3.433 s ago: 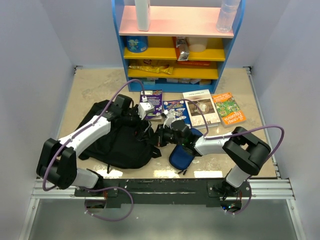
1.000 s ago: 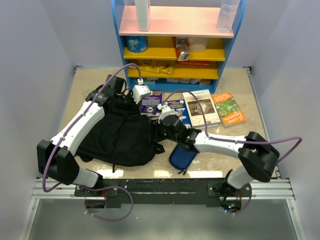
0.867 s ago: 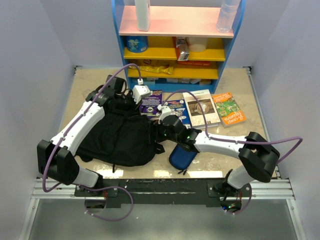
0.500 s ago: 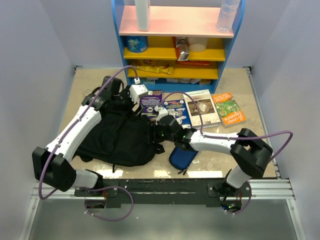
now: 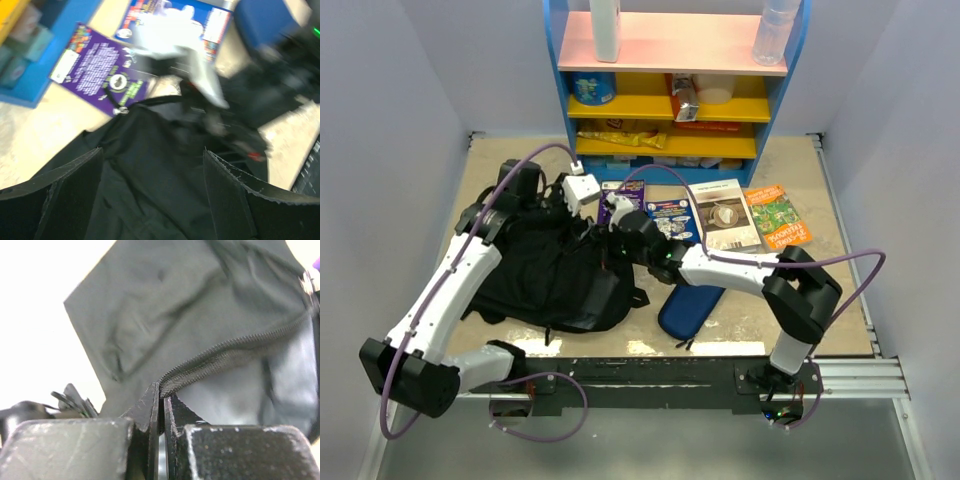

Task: Pack the student bag
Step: Adjust the student bag at the center of the board.

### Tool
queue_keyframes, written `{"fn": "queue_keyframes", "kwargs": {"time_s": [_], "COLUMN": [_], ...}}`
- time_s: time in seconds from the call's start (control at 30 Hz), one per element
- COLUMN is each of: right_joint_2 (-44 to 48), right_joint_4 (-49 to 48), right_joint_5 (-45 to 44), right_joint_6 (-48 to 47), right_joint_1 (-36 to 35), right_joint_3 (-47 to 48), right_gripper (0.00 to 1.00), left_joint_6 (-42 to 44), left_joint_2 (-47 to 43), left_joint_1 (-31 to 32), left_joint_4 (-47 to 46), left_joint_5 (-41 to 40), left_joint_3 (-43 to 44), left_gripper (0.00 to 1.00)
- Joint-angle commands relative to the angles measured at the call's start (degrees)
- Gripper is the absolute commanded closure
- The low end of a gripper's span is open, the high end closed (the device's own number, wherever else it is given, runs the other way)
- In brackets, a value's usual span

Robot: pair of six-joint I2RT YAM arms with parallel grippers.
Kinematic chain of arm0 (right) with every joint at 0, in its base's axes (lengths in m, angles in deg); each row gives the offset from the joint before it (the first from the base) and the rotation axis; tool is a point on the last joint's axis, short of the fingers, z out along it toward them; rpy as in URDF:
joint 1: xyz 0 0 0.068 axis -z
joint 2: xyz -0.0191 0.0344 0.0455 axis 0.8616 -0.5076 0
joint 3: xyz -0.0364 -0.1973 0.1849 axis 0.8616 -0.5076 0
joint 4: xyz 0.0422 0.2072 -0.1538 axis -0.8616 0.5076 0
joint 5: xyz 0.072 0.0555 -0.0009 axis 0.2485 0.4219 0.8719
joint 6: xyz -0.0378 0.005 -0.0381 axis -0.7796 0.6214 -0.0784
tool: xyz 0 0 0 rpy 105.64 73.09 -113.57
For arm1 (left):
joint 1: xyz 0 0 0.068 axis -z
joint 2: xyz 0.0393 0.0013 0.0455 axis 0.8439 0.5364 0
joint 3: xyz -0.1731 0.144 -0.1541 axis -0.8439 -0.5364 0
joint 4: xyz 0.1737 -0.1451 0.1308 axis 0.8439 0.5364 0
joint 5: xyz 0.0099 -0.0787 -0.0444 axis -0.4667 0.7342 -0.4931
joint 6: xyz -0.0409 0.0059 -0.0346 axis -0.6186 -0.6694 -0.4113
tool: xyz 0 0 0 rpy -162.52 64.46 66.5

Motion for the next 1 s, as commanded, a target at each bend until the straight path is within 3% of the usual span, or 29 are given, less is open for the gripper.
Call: {"fn": "queue_keyframes", "kwargs": {"time_s": [0.0, 0.13, 0.17, 0.2, 0.63, 0.77, 0.8, 0.9, 0.93, 0.97], "right_joint_2": [-1.91, -4.55, -4.73, -4.99, -4.73, -3.5, -2.89, -1.66, -1.56, -1.48], "right_joint_4": [1.63, 5.06, 5.59, 5.85, 3.48, 3.4, 3.22, 2.87, 3.13, 3.22], "right_joint_5": [0.19, 0.1, -0.08, -0.08, 2.29, 2.38, 2.38, 2.64, 2.64, 2.73], "right_joint_6": [1.74, 6.84, 8.85, 9.91, 13.18, 12.3, 12.04, 11.77, 11.42, 11.42], "right_joint_1": [1.12, 2.0, 2.44, 2.79, 4.02, 4.02, 3.94, 3.94, 3.85, 3.85], "right_joint_3": [9.48, 13.71, 14.59, 14.77, 15.65, 14.86, 14.51, 12.93, 12.49, 12.22], "right_gripper": [1.0, 1.0, 1.0, 1.0, 1.0, 1.0, 1.0, 1.0, 1.0, 1.0], "left_joint_6": [6.5, 7.55, 8.08, 8.69, 10.89, 11.6, 10.55, 8.62, 8.17, 7.91], "left_joint_2": [-4.56, -7.46, -7.99, -9.21, -13.27, -13.62, -13.71, -13.44, -13.36, -12.92], "left_joint_1": [-0.19, -0.02, -0.02, -0.02, 0.07, -0.02, -0.02, -0.02, -0.02, -0.02], "left_joint_4": [5.04, 5.66, 5.75, 5.93, 3.56, -0.73, -2.32, -8.12, -9.09, -10.06], "left_joint_5": [7.74, 9.67, 10.11, 10.11, 3.88, -1.91, -3.93, -12.8, -16.31, -17.47], "left_joint_3": [-3.8, -10.29, -11.1, -11.63, -19.1, -21.47, -22.43, -22.27, -21.75, -21.13], "left_gripper": [0.15, 0.11, 0.02, 0.0, 0.0, 0.01, 0.06, 0.47, 0.69, 0.79]}}
